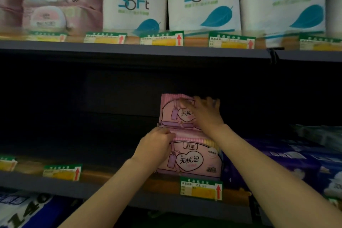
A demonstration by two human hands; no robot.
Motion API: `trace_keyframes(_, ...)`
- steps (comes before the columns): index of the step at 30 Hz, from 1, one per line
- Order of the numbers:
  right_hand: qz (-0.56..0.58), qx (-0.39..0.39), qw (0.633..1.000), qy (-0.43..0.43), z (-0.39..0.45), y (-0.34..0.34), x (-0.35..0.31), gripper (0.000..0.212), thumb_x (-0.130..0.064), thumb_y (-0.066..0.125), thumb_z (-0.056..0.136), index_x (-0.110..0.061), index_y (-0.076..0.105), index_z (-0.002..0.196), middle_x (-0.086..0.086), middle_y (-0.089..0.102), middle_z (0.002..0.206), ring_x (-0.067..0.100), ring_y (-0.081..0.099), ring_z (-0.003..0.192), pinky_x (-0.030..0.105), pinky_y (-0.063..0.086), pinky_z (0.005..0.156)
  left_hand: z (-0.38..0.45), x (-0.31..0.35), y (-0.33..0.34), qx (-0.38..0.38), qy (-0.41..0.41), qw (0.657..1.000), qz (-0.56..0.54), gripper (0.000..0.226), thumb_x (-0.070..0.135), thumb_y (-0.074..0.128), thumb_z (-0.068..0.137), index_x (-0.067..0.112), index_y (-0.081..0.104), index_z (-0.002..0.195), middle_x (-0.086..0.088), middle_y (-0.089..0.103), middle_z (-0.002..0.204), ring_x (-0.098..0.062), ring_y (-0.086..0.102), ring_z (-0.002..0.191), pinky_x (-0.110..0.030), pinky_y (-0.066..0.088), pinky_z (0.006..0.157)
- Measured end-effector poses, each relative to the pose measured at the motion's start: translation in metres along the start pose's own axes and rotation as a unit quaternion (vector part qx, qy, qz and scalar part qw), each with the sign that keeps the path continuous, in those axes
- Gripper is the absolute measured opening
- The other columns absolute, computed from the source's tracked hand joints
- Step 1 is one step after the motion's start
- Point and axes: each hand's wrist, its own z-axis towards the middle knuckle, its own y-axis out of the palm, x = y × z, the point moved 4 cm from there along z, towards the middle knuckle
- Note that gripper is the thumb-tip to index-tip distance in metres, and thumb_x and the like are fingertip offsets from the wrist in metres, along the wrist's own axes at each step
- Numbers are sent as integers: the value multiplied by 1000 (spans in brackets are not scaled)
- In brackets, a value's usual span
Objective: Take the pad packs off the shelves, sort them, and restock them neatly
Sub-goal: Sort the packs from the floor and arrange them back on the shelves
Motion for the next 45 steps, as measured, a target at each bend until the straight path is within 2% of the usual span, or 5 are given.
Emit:
trace_keyframes(14, 98, 52, 993, -49, -61, -25, 5, 73, -20, 57, 90, -36, 16, 149, 9, 8, 157, 34, 6, 143, 57, 3, 114, -6, 5, 1, -120, -75, 990, -19, 45, 7, 46, 93, 12, 43, 137, -9, 41, 140, -26, 38, 129, -36, 39, 102)
trace_keyframes(22, 360, 123, 919, -102, -233, -20, -45, 47, -18, 56, 91, -12, 42, 136, 12, 39, 135, 23, 39, 124, 22, 29, 103, -170, 38, -5, 157, -128, 967, -152, 40, 13, 43, 78, 10, 59, 114, -7, 59, 115, -19, 44, 108, -28, 31, 88)
trace_keyframes(32, 337, -325, 858, -210, -435, 198, -188, 56, -24, 52, 94, -18, 30, 145, 6, 29, 147, 25, 32, 132, 35, 30, 106, -404, 88, 132, -263, -156, 950, -65, 44, 24, 38, 66, 18, 56, 105, -8, 63, 101, -31, 61, 85, -39, 45, 76)
trace_keyframes(36, 278, -491, 800, -205, -520, 293, -217, 49, -22, 41, 99, -19, 30, 146, 6, 23, 154, 28, 27, 137, 37, 29, 109, -433, 108, 169, -438, -172, 882, -11, 46, 21, 42, 88, 21, 42, 134, -3, 39, 139, -27, 37, 128, -45, 26, 106)
trace_keyframes(45, 249, -500, 816, -151, -551, 364, -241, 52, -31, 42, 97, -24, 28, 147, 9, 6, 158, 31, 12, 141, 45, 26, 108, -495, 153, 240, -548, -54, 835, 3, 50, 26, 51, 91, 16, 37, 138, -5, 36, 143, -23, 30, 134, -38, 17, 112)
